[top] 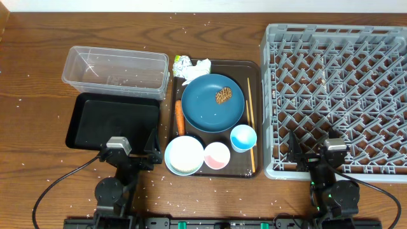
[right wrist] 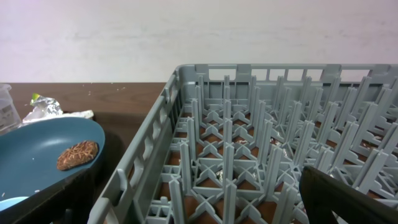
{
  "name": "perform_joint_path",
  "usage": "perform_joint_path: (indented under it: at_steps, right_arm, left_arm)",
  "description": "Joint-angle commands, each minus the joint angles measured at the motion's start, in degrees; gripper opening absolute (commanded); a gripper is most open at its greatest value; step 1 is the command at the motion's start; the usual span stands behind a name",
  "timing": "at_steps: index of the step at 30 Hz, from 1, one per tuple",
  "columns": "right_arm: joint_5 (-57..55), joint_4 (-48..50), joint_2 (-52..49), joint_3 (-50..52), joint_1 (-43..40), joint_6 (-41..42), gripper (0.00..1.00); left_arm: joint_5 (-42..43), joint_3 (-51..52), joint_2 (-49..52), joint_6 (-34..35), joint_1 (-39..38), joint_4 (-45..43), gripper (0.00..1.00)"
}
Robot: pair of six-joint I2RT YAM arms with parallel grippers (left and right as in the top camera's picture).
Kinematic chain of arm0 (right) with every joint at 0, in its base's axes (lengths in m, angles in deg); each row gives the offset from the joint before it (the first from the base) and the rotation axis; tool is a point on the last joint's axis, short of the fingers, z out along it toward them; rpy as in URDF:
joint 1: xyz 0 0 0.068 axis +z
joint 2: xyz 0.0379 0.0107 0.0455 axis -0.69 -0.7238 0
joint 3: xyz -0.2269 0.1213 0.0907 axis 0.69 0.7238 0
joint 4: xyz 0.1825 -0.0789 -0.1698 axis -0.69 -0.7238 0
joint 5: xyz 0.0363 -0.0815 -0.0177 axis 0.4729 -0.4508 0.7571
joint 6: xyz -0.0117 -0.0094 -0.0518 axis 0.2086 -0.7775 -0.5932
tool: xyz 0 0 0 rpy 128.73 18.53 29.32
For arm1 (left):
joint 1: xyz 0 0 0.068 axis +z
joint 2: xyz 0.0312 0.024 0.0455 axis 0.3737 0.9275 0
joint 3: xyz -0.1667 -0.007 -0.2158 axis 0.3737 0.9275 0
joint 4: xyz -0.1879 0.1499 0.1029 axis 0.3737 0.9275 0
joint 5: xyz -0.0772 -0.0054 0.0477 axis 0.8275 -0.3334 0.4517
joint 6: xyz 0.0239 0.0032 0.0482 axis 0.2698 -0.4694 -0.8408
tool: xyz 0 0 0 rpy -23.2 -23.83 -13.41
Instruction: Sort waste into correct bins and load items into the dishwasher rack
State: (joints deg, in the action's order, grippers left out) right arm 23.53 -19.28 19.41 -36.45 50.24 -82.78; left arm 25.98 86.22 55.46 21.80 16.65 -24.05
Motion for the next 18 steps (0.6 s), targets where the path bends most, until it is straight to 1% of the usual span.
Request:
perform_joint_path:
  at_steps: [1,13,15,18]
  right_arm:
    - [0.2,-0.1,0.3,0.2,-0.9,-0.5,0.99]
    - [0.7,0.2,0.3,0.2,-0.9,-0.5,0.99]
    - [2.3,0.1,0.3,0.2,-0.9,-0.5,0.99]
    - [7.7,1.5,0.3,0.2,-0.9,-0.5,0.99]
  left_arm:
    - [0.6,0.9,-0.4,-0.3,-0.1,1.9,0.98]
    - [0.7,0.9,-0.4,-0.3,-0.1,1.9,0.98]
    - [0.7,0.9,-0.4,0.2,-0.1,1.8,0.98]
    - [1.4,0.9,-0.4,2.9,-0.1,-0.3,0.98]
